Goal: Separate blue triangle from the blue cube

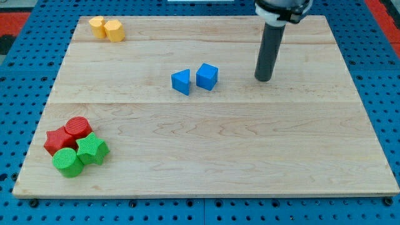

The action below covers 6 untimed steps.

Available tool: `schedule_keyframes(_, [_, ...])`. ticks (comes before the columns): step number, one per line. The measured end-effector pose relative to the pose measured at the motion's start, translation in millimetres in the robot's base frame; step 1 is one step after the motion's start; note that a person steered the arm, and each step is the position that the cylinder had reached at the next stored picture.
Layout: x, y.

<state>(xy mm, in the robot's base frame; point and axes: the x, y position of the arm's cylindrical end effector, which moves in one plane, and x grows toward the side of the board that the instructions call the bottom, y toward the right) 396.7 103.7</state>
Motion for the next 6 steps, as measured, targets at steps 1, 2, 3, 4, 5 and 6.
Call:
schedule_keyframes(1, [-7, -39])
schedule_keyframes(2, [-31, -84])
schedule_keyframes(3, [-48, -143])
schedule_keyframes(4, [-23, -82])
schedule_keyframes(5, [27, -124])
schedule_keyframes(6, [25, -180])
